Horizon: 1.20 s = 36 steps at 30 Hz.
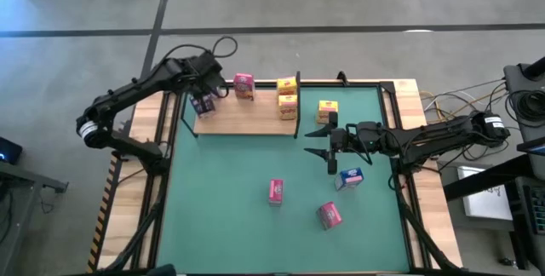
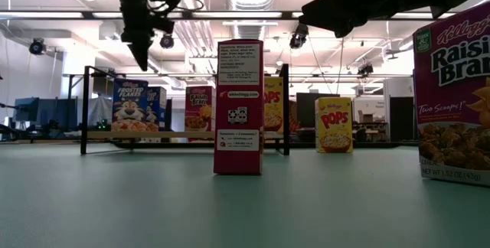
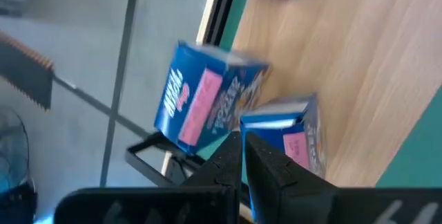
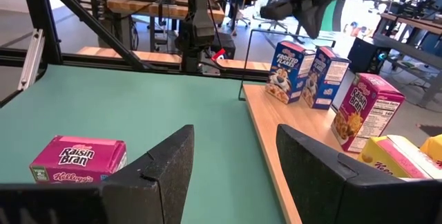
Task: Stack cereal on shelf
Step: Put the top blue cereal box on the shelf
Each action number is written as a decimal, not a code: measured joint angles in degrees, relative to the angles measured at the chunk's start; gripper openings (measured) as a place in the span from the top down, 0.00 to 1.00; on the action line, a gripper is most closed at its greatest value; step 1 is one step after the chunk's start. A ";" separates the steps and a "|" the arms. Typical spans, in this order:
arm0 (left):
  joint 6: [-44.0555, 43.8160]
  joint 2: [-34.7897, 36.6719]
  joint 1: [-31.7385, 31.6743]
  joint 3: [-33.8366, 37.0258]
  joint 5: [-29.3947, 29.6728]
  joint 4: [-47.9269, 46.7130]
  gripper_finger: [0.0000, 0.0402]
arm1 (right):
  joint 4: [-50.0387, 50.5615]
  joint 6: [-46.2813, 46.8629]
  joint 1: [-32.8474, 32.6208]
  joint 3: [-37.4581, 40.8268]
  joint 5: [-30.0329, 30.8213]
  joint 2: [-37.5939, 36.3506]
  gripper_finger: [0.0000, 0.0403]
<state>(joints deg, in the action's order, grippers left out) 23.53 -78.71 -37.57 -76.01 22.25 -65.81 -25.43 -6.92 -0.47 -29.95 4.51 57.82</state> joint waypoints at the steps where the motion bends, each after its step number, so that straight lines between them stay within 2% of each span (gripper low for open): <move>1: -0.57 -0.06 -0.01 0.76 0.71 0.02 1.00 | 0.01 0.13 -0.02 0.00 0.00 0.00 0.51; 5: -2.91 -0.10 -0.03 4.39 4.14 0.38 1.00 | 0.02 0.15 -0.02 0.00 -0.02 0.00 0.51; 11: -3.46 -0.06 1.26 6.83 1.67 0.98 1.00 | 0.00 -0.12 0.00 0.00 0.00 0.00 0.51; 21: 12.14 0.03 2.79 5.84 -1.98 4.21 1.00 | -0.01 -0.10 0.00 0.00 0.00 0.00 0.51; 24: 14.35 0.05 2.81 5.50 -2.35 5.30 1.00 | -0.02 -0.10 -0.01 0.00 0.00 0.00 0.51; 27: 13.63 0.16 3.23 3.41 -2.47 4.19 1.00 | 0.00 -0.13 -0.02 0.00 0.00 0.00 0.51; 31: 7.57 0.67 4.30 -0.85 -3.11 0.35 1.00 | 0.00 -0.17 0.00 0.00 0.00 0.00 0.51; 34: 2.59 0.79 4.53 -2.09 -8.72 -3.71 1.00 | 0.00 -0.21 -0.02 0.00 0.00 0.00 0.51; 36: 1.35 0.88 4.53 -1.75 -17.03 -3.43 1.00 | -0.01 -0.28 -0.01 0.01 0.00 0.00 0.51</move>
<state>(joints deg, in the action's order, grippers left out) 24.88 -77.83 -33.04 -77.76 5.22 -69.24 -25.44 -7.20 -0.48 -29.95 4.51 57.82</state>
